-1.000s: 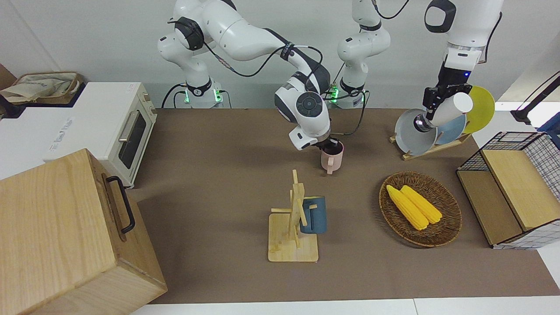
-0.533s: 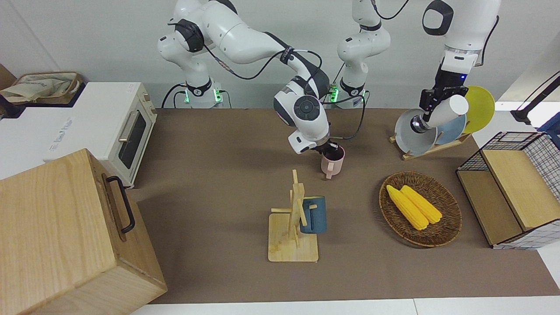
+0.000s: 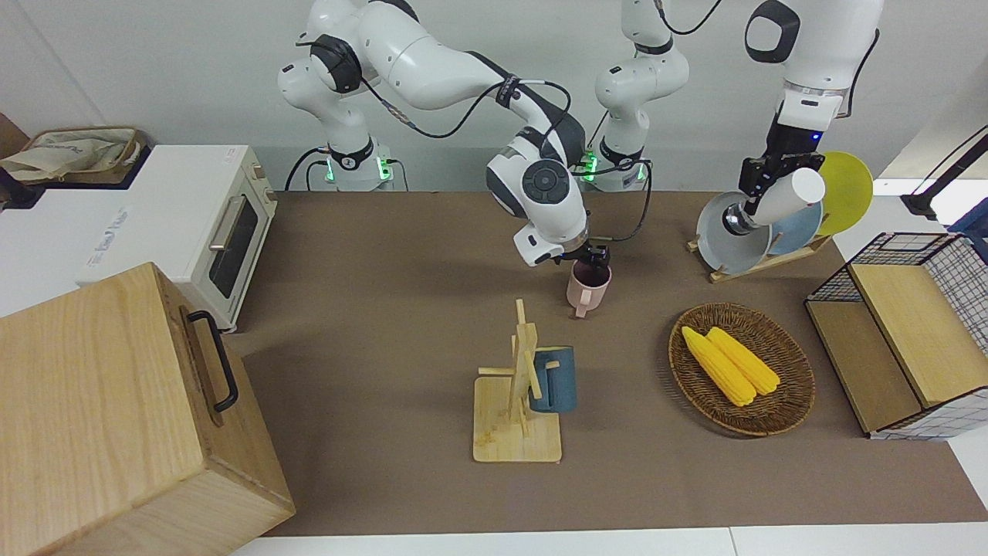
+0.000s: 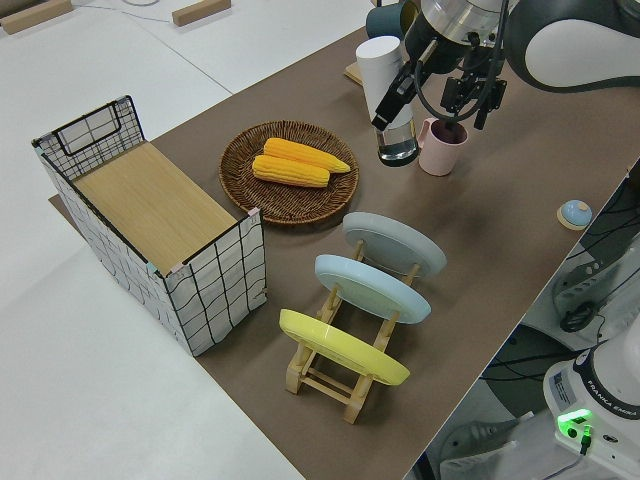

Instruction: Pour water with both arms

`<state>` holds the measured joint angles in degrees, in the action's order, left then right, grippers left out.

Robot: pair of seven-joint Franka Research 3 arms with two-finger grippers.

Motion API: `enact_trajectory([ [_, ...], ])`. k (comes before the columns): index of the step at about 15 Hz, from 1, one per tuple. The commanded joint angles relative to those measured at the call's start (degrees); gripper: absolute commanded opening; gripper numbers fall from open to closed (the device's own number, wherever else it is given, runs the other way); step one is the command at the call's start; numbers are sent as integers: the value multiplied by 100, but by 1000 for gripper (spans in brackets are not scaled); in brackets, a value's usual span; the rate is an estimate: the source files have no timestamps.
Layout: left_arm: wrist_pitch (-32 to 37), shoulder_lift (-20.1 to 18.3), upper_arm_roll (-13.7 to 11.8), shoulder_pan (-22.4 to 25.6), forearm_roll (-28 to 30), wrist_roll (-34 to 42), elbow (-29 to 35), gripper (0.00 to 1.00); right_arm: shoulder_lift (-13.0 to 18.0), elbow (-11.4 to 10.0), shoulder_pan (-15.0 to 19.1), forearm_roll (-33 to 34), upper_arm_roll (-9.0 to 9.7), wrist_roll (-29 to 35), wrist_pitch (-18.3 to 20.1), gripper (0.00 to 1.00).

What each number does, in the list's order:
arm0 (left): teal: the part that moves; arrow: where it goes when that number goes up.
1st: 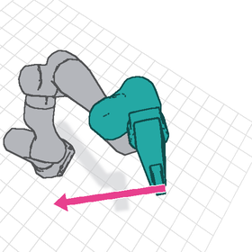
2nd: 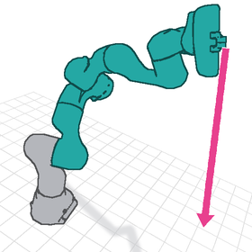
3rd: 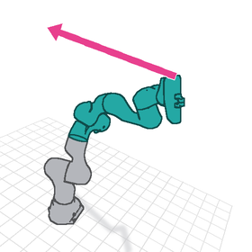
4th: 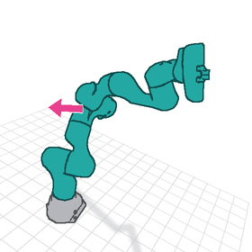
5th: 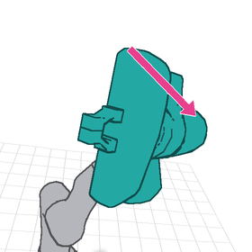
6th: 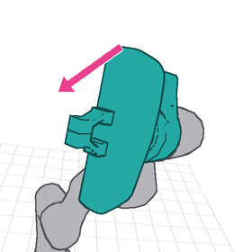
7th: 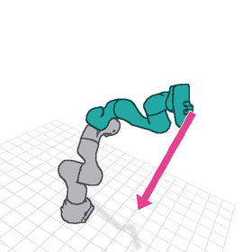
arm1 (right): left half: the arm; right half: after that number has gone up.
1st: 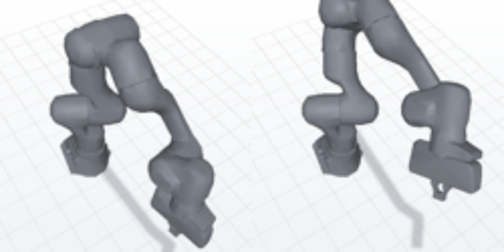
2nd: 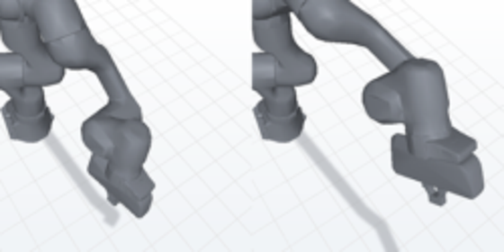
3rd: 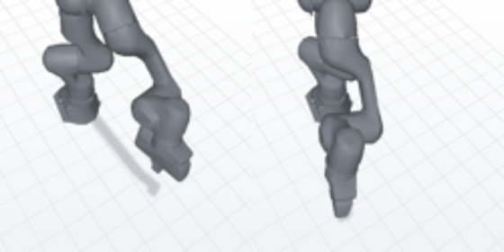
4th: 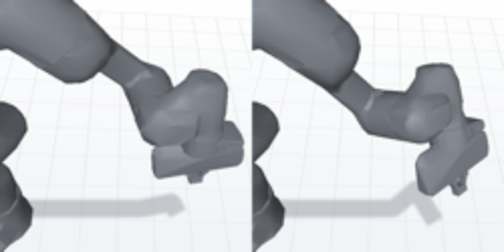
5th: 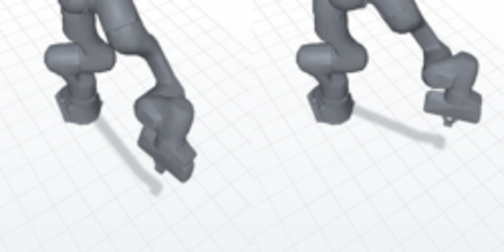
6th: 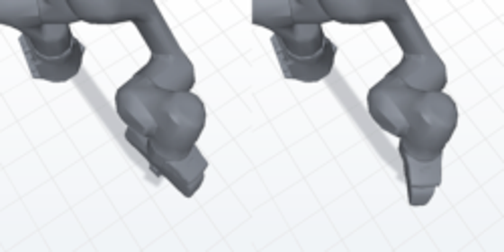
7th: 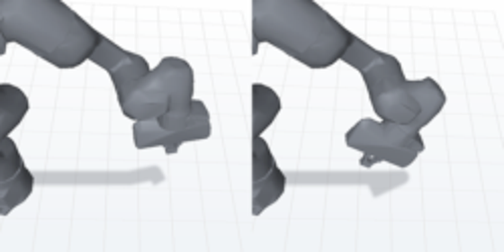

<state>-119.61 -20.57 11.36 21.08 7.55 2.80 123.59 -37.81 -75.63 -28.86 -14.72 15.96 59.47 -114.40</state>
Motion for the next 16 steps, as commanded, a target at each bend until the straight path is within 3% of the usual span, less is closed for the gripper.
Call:
enact_trajectory([
  [1,-107,-184,-55,-140,80,-16,104,0,378,49,73,-31,-14,143,338,990],
  [5,-37,-202,-55,-376,80,-69,165,0,774,48,231,328,-40,73,962,990],
  [7,42,-219,-55,-543,89,-69,227,0,1020,5,468,391,-32,-84,1286,990],
  [13,306,-237,-64,-1018,316,-51,385,0,1873,-22,1259,978,-40,-1533,2675,990],
  [16,306,-351,-64,-1246,379,-43,613,0,2232,-240,1531,1681,-32,-2498,2914,992],
])
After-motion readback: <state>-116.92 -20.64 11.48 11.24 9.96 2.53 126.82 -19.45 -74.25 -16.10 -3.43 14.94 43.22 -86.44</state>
